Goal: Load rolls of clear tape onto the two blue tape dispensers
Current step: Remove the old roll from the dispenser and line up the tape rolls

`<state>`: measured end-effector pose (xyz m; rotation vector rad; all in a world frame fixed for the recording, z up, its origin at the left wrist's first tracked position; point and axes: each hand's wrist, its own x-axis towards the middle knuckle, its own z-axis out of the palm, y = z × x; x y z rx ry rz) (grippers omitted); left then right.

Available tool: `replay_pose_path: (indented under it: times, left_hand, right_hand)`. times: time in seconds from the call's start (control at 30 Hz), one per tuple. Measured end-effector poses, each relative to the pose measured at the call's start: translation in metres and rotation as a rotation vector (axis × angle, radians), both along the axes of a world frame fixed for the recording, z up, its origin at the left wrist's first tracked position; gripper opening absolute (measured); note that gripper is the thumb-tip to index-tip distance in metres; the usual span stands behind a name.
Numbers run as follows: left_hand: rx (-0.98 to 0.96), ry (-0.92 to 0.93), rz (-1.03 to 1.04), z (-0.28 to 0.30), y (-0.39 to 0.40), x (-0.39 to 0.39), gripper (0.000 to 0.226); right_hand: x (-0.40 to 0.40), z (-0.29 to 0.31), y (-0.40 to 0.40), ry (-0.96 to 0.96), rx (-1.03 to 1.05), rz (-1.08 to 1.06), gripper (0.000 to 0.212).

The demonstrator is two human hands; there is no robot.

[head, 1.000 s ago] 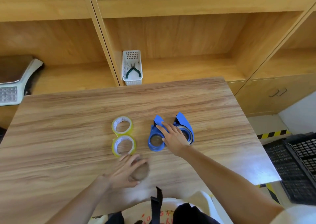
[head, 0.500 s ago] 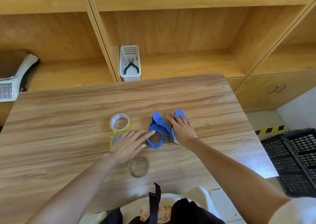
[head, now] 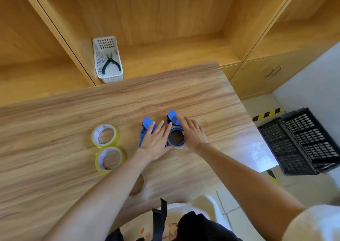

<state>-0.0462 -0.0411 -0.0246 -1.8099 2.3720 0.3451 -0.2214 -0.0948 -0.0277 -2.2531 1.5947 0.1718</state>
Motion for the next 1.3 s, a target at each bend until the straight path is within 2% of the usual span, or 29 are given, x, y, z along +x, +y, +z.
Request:
replay_pose_path:
  times: [0.23, 0.6, 0.9, 1.1, 1.3]
  left_hand:
    - [0.053, 0.006, 0.107, -0.004, -0.006, -0.034, 0.109]
    - [0.034, 0.035, 0.103, -0.009, -0.013, -0.032, 0.117]
    - [0.03, 0.105, 0.069, -0.004, -0.013, -0.027, 0.119]
    - [0.013, 0.125, 0.05, -0.002, -0.01, -0.027, 0.114]
    - [-0.057, 0.164, 0.061, 0.001, -0.014, -0.036, 0.109]
  right_hand:
    - [-0.011, 0.0, 0.001, -0.012, 0.041, 0.049, 0.091]
    - [-0.014, 0.014, -0.009, 0.0, 0.059, 0.015, 0.09]
    - [-0.019, 0.024, -0.018, 0.153, 0.042, -0.049, 0.097]
    - [-0.023, 0.024, -0.017, 0.152, 0.051, -0.069, 0.086]
    - [-0.027, 0.031, -0.008, 0.073, 0.12, 0.012, 0.087]
